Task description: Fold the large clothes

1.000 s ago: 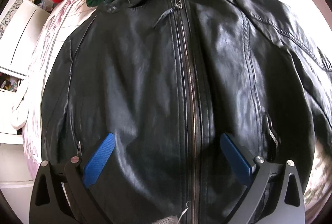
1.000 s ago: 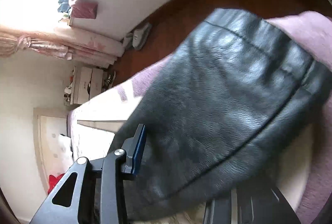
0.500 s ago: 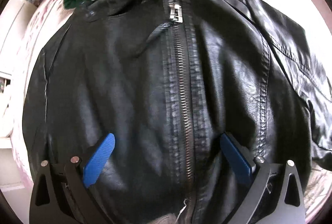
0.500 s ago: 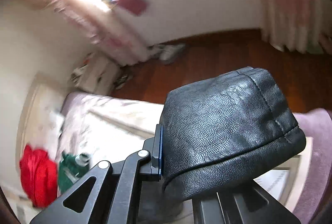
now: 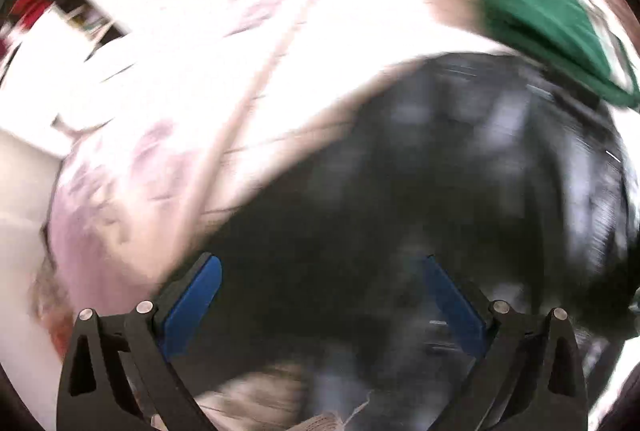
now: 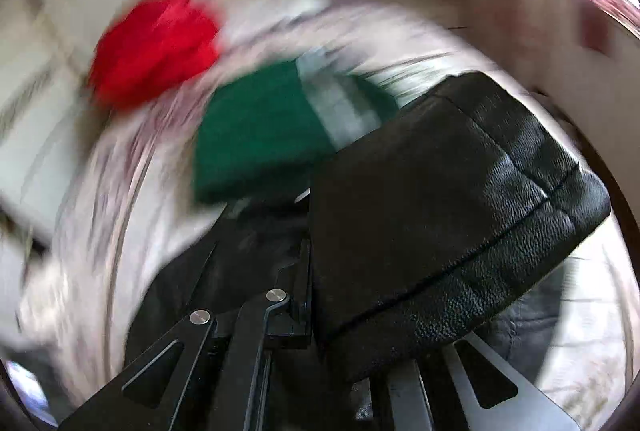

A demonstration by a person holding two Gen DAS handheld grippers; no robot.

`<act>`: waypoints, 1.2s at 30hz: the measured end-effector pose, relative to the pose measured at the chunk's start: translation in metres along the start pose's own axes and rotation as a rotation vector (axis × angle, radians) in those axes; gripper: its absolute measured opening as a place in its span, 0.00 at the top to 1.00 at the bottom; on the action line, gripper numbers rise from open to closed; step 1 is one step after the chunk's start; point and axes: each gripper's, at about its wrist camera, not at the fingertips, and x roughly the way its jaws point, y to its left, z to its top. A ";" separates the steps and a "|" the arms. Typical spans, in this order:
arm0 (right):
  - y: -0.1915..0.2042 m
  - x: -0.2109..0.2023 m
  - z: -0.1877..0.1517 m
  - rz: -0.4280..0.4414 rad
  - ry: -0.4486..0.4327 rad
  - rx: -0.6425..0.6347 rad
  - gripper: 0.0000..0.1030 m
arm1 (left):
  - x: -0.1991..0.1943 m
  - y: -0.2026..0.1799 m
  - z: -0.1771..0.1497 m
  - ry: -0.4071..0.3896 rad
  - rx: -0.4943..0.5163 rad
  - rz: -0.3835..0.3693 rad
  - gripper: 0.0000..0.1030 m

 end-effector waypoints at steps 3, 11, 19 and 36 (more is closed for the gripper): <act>0.071 0.042 -0.040 0.024 0.107 -0.176 0.96 | 0.018 0.057 -0.001 0.027 -0.093 0.049 0.00; 0.121 0.073 -0.111 0.252 0.487 -0.232 0.37 | 0.009 0.095 -0.016 0.036 -0.143 0.020 0.00; -0.069 -0.033 -0.120 0.124 0.446 0.230 0.30 | -0.016 0.034 -0.023 0.036 -0.089 -0.054 0.00; -0.283 -0.059 -0.173 -0.082 0.440 0.471 0.59 | 0.045 -0.089 0.000 0.097 0.003 0.082 0.00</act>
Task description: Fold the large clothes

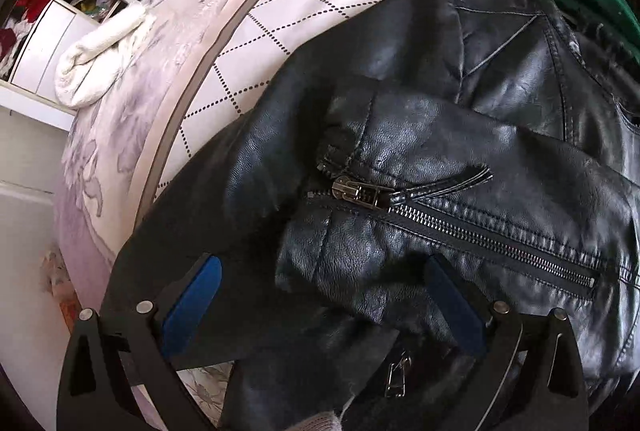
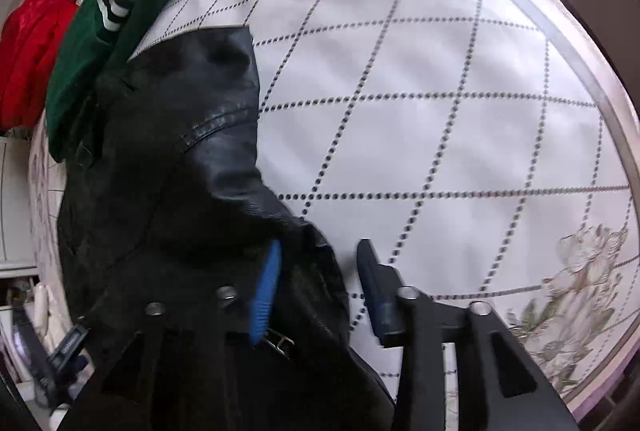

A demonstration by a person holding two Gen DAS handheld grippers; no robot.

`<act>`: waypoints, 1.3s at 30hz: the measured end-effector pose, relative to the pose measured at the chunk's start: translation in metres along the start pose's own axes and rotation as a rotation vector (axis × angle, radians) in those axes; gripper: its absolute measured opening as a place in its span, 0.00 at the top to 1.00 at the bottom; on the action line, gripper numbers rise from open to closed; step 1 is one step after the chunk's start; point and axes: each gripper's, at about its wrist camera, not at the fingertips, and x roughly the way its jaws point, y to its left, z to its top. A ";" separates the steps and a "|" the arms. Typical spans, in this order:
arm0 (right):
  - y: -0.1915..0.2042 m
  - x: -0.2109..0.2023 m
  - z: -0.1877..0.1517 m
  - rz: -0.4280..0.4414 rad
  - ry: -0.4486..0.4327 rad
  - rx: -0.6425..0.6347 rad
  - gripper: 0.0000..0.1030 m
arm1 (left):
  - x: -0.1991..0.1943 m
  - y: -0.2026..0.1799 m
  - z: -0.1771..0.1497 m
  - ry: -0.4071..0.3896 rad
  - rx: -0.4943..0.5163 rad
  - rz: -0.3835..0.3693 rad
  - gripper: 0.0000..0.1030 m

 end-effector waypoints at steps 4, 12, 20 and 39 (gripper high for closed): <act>0.012 -0.036 0.009 0.076 -0.079 -0.053 0.59 | -0.006 -0.001 -0.002 -0.031 0.001 0.012 0.00; 0.079 0.015 0.030 0.173 -0.030 -0.244 0.87 | 0.005 -0.001 -0.007 -0.041 -0.034 0.002 0.00; 0.105 0.013 0.006 -0.058 0.023 -0.389 0.80 | -0.021 0.042 -0.035 -0.040 -0.198 -0.079 0.00; 0.141 0.010 -0.242 -0.157 0.111 -0.714 0.48 | 0.087 0.351 -0.277 0.097 -1.445 -0.449 0.05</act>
